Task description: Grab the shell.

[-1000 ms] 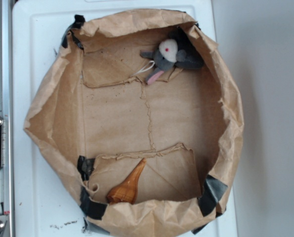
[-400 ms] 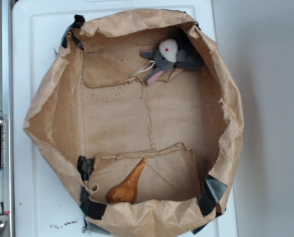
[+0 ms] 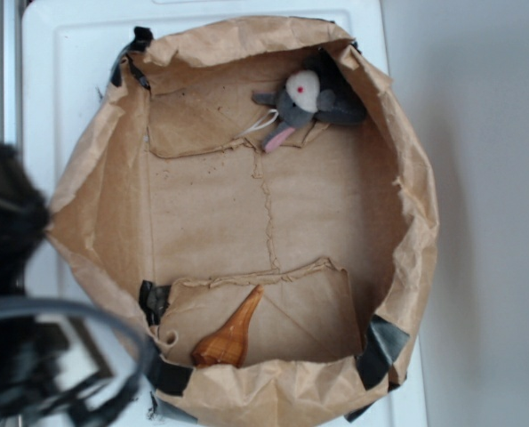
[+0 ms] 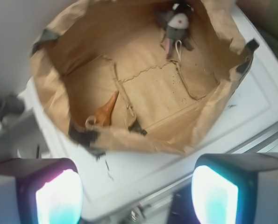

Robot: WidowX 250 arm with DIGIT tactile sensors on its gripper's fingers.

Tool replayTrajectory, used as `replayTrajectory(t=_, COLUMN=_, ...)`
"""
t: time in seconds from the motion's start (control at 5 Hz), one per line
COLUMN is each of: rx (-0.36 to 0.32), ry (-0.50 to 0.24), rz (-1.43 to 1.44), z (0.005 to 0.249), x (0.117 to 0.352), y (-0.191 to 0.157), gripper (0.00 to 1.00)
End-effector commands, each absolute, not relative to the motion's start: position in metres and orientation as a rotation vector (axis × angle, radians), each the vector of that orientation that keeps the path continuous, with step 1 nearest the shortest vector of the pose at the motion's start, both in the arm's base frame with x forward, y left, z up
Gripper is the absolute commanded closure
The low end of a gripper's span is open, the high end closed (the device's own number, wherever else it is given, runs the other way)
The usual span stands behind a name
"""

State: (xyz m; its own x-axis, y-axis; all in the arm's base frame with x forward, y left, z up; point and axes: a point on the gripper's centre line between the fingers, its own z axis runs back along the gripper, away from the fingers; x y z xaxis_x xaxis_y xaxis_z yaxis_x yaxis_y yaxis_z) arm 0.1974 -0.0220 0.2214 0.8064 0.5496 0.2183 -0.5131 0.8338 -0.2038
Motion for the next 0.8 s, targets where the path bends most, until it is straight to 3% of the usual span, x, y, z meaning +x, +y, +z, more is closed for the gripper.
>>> replayTrajectory(t=0.0, rx=-0.234, ry=-0.210, rz=0.660, z=0.203, x=0.234, y=-0.007, gripper=0.00)
replayTrajectory(t=0.4, rx=-0.235, ry=-0.199, rz=0.762, z=0.180, x=0.255, y=0.024, gripper=0.00)
replayTrajectory(t=0.6, rx=-0.221, ry=-0.195, rz=0.841, z=0.175, x=0.272, y=0.023, gripper=0.00)
